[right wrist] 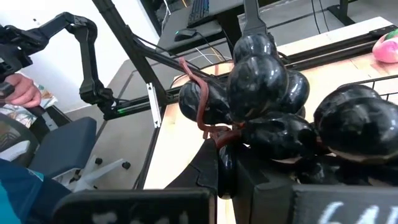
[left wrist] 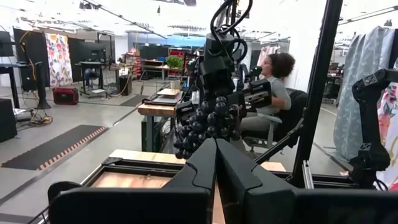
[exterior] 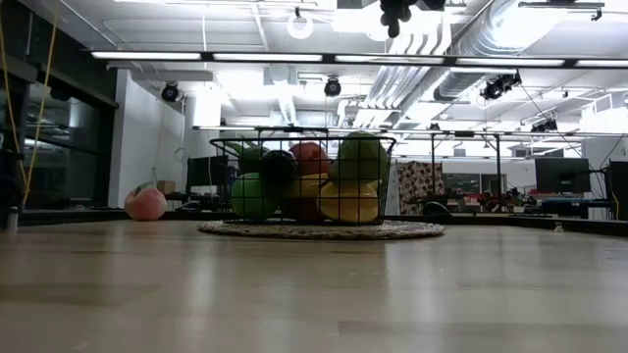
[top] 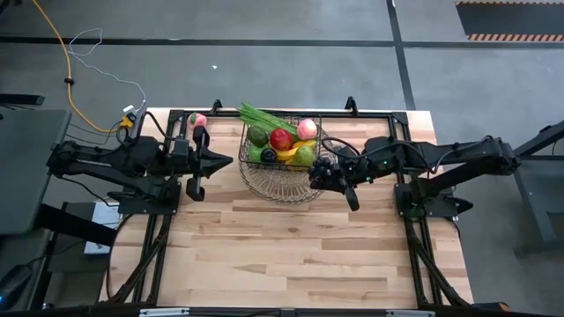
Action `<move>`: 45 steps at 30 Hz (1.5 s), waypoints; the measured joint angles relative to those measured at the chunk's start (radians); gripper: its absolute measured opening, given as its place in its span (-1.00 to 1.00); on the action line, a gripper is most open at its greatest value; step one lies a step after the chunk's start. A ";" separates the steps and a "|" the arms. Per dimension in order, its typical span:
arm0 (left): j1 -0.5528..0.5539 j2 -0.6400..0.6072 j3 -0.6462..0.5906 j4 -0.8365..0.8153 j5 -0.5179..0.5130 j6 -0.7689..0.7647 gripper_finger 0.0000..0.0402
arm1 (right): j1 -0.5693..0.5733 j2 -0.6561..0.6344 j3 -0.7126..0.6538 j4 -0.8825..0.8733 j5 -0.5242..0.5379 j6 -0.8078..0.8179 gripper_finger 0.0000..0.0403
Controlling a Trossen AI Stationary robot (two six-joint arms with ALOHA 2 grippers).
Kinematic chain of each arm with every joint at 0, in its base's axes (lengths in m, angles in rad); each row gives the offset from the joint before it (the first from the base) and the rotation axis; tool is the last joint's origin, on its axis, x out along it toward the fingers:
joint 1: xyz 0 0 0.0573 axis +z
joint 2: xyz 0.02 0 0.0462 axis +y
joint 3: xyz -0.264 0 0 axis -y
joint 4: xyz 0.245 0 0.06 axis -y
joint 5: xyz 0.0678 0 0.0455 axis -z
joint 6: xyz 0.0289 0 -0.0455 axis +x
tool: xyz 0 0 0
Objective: Build produce basket
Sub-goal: Put the grapes into the black wire basket
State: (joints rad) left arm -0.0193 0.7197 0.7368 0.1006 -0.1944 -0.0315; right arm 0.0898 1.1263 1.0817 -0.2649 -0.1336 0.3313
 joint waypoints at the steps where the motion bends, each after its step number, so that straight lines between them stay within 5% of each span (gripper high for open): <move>1: 0.000 0.000 0.000 0.000 0.000 0.000 -1.00 | 0.000 0.000 0.000 0.000 0.000 0.002 -1.00; 16: 0.000 0.000 0.000 -0.003 0.001 -0.015 -1.00 | -0.055 0.029 0.002 0.000 0.058 0.035 -1.00; 25: 0.000 -0.001 0.000 0.000 0.001 -0.017 -1.00 | -0.266 0.249 0.081 0.085 0.002 -0.042 -1.00; 32: 0.000 0.000 0.000 0.000 0.003 -0.017 -1.00 | -0.383 0.457 0.255 -0.140 -0.002 -0.154 -1.00; 45: 0.000 0.000 0.000 0.000 -0.002 -0.017 -1.00 | -0.411 0.595 0.262 -0.206 -0.016 -0.071 -0.94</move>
State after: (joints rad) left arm -0.0194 0.7193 0.7368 0.1008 -0.1959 -0.0483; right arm -0.3211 1.7208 1.3441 -0.4714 -0.1493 0.2598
